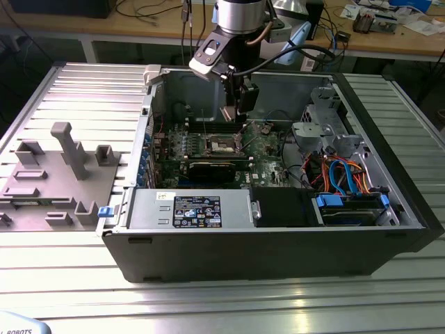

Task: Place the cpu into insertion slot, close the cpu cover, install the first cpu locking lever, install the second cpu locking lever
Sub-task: 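Place the cpu into insertion slot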

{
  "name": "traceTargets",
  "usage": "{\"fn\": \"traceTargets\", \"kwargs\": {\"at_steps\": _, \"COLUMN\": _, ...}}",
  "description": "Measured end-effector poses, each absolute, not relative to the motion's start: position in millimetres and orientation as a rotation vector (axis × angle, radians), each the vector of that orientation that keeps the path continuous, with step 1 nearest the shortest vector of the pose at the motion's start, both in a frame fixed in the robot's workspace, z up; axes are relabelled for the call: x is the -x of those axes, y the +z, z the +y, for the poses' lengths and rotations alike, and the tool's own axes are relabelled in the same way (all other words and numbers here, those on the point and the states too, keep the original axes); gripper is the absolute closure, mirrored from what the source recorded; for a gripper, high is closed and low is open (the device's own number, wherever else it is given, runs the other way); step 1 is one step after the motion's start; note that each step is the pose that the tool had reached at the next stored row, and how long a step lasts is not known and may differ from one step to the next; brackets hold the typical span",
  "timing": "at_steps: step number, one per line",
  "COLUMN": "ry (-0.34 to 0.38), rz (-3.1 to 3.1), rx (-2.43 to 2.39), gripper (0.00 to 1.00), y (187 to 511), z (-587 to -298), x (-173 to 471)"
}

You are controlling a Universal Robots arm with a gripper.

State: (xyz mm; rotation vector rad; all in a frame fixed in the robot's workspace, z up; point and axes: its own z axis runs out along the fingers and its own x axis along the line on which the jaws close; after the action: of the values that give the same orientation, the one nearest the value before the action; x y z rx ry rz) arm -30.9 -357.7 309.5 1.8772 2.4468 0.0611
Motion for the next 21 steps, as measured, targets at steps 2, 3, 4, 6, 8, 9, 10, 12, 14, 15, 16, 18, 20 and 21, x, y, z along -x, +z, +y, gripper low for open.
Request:
{"fn": "traceTargets", "kwargs": {"at_steps": 2, "ry": 0.060, "rz": 2.444, "rx": -1.879, "gripper": 0.46, "y": 309.5, "z": -357.7, "x": 30.9}}
{"fn": "traceTargets", "kwargs": {"at_steps": 3, "ry": 0.060, "rz": 2.444, "rx": -1.880, "gripper": 0.46, "y": 309.4, "z": -357.7, "x": 30.9}}
{"fn": "traceTargets", "kwargs": {"at_steps": 4, "ry": 0.059, "rz": 2.442, "rx": -1.882, "gripper": 0.46, "y": 309.3, "z": -357.7, "x": 30.9}}
{"fn": "traceTargets", "kwargs": {"at_steps": 6, "ry": 0.059, "rz": 2.440, "rx": -1.884, "gripper": 0.46, "y": 309.3, "z": -357.7, "x": 30.9}}
{"fn": "traceTargets", "kwargs": {"at_steps": 8, "ry": 0.058, "rz": 2.438, "rx": -1.886, "gripper": 0.46, "y": 309.2, "z": -357.7, "x": 30.9}}
{"fn": "traceTargets", "kwargs": {"at_steps": 9, "ry": 0.058, "rz": 2.436, "rx": -1.888, "gripper": 0.46, "y": 309.1, "z": -357.7, "x": 30.9}}
{"fn": "traceTargets", "kwargs": {"at_steps": 10, "ry": 0.057, "rz": 2.435, "rx": -1.890, "gripper": 0.46, "y": 309.0, "z": -357.7, "x": 30.9}}
{"fn": "traceTargets", "kwargs": {"at_steps": 12, "ry": 0.057, "rz": 2.433, "rx": -1.892, "gripper": 0.46, "y": 308.9, "z": -357.7, "x": 30.9}}
{"fn": "traceTargets", "kwargs": {"at_steps": 14, "ry": 0.056, "rz": 2.431, "rx": -1.893, "gripper": 0.46, "y": 308.8, "z": -357.7, "x": 30.9}}
{"fn": "traceTargets", "kwargs": {"at_steps": 15, "ry": 0.056, "rz": 2.431, "rx": -1.894, "gripper": 0.46, "y": 308.8, "z": -357.7, "x": 30.9}}
{"fn": "traceTargets", "kwargs": {"at_steps": 16, "ry": 0.055, "rz": 2.430, "rx": -1.895, "gripper": 0.46, "y": 308.8, "z": -357.7, "x": 30.9}}
{"fn": "traceTargets", "kwargs": {"at_steps": 18, "ry": 0.055, "rz": 2.428, "rx": -1.896, "gripper": 0.46, "y": 308.7, "z": -357.7, "x": 30.9}}
{"fn": "traceTargets", "kwargs": {"at_steps": 20, "ry": 0.055, "rz": 2.427, "rx": -1.898, "gripper": 0.46, "y": 308.7, "z": -357.7, "x": 30.9}}
{"fn": "traceTargets", "kwargs": {"at_steps": 21, "ry": 0.054, "rz": 2.425, "rx": -1.900, "gripper": 0.46, "y": 308.6, "z": -357.7, "x": 30.9}}
